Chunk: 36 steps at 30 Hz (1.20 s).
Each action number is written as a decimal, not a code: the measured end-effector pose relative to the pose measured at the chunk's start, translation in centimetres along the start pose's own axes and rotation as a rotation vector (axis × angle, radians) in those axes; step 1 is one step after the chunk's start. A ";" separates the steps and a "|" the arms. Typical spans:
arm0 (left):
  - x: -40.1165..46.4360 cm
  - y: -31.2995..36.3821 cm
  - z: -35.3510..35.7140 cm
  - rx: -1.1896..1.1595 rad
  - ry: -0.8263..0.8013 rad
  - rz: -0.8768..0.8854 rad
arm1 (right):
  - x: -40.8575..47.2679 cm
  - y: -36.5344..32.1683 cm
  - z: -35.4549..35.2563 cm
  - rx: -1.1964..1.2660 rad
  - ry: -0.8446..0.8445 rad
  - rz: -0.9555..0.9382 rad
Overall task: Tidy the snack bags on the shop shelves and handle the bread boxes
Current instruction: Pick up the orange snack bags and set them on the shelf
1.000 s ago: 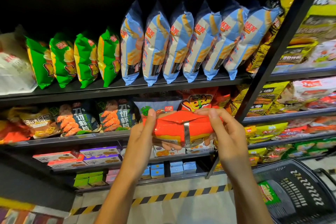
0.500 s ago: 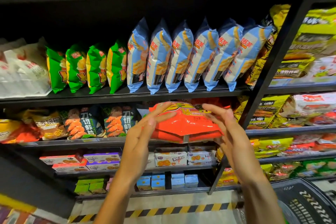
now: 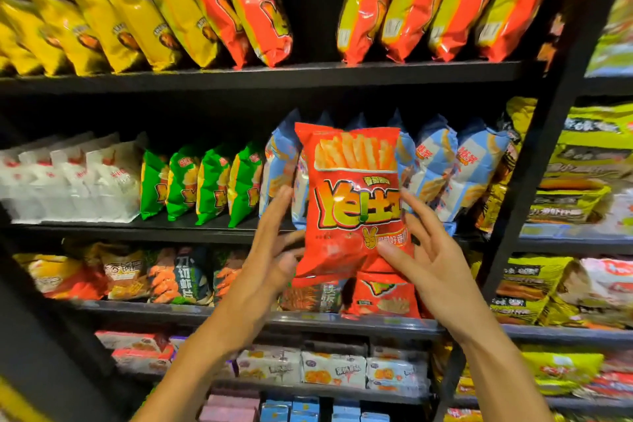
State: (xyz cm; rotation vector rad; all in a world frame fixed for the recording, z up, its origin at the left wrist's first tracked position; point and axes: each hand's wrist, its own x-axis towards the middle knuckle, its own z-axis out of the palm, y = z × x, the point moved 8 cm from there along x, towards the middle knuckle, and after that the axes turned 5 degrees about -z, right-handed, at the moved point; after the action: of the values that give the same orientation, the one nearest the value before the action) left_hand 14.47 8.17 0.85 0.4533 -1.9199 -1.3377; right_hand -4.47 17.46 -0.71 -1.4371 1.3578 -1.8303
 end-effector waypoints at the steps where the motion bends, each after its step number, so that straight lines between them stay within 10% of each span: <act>1: 0.9 0.3 -0.5 -0.083 0.031 -0.057 | 0.7 -0.1 -0.1 -0.007 -0.009 -0.035; 6: 5.7 0.6 -1.2 -0.024 -0.132 -0.051 | 5.1 -2.5 1.2 -0.025 -0.052 -0.190; 22: 19.9 8.8 -9.6 -0.343 0.096 0.142 | 20.0 -11.5 4.7 -0.161 -0.086 -0.475; 36: 29.2 14.2 -11.9 0.155 0.488 0.594 | 31.3 -12.3 -0.2 -0.804 0.486 -0.565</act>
State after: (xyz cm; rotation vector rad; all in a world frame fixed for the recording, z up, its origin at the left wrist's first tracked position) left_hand 5.62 -12.92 26.76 0.2235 -1.5721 -0.6260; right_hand -13.28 -2.54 24.86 -1.9981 2.2986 -2.1933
